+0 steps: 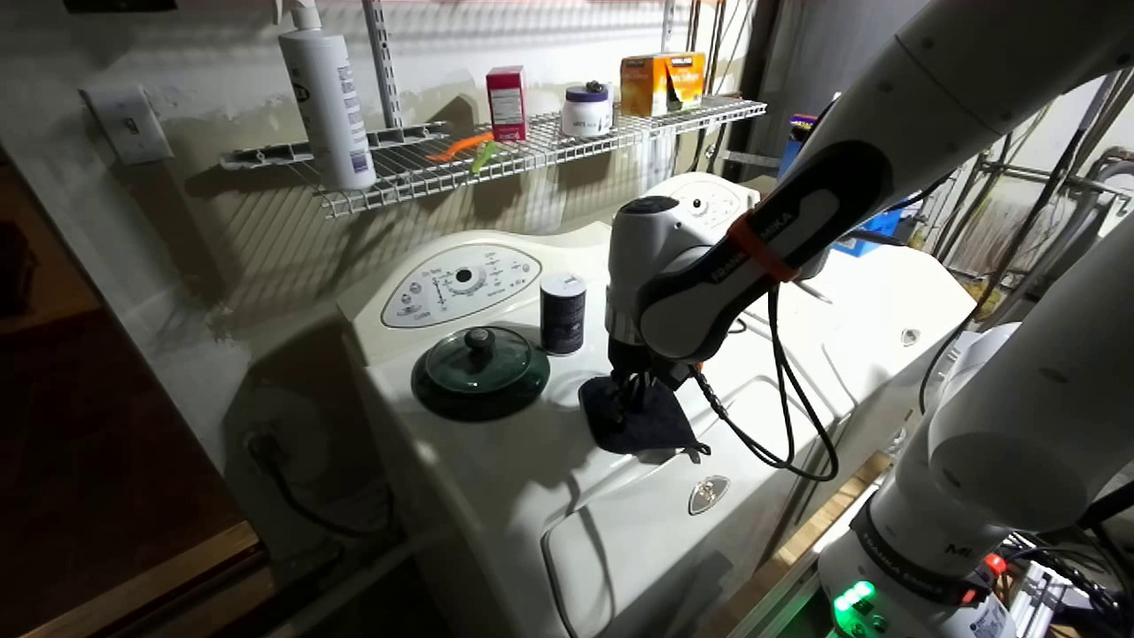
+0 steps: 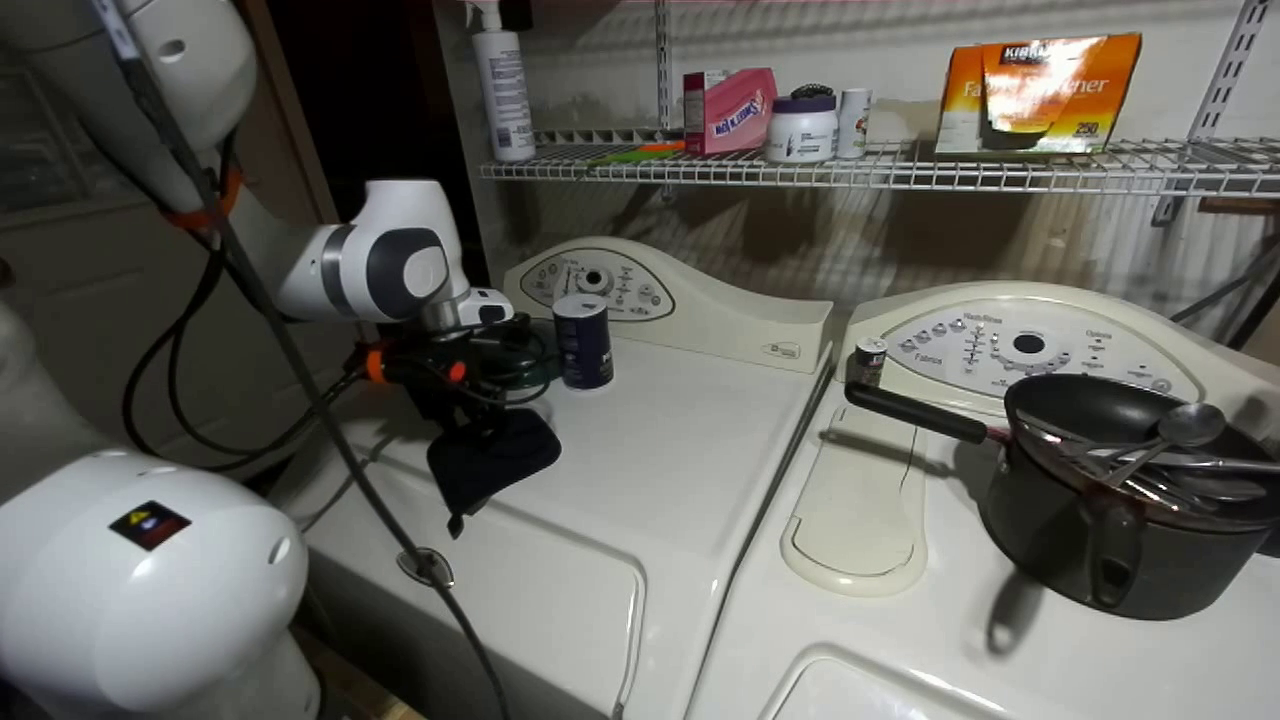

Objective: Use the black object to wipe the washer

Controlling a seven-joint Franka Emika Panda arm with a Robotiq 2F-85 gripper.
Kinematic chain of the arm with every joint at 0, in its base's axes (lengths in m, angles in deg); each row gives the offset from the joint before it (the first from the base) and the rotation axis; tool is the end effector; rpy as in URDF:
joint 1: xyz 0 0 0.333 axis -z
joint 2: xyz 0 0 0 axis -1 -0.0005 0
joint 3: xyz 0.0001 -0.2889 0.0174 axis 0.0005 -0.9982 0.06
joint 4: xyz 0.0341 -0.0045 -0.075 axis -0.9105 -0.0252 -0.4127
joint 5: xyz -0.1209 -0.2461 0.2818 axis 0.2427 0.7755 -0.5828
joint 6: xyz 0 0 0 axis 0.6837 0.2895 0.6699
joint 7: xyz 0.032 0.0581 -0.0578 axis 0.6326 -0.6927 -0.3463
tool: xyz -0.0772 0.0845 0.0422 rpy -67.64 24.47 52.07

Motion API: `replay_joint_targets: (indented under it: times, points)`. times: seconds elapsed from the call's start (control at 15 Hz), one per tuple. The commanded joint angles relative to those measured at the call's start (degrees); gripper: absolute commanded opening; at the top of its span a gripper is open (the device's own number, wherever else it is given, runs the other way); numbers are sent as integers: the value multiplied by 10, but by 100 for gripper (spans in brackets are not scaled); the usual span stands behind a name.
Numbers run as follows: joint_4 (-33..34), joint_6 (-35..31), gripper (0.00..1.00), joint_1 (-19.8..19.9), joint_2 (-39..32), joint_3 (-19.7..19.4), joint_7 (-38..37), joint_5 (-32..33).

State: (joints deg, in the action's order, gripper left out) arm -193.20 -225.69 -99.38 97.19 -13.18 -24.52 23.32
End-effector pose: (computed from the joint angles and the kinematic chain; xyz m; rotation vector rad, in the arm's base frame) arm 0.3715 0.1345 0.2334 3.1008 0.3468 -0.0080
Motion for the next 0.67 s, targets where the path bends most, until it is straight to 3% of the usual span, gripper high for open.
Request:
replay_joint_targets:
  times: [0.0, 0.2, 0.6]
  points:
    - [11, -27, 19, 8, -32, -4, -7, 20]
    - [15, -15, 0, 3, -21, -9, 5, 1]
    - [19, 54, 3, 26, 57, -28, -17, 15]
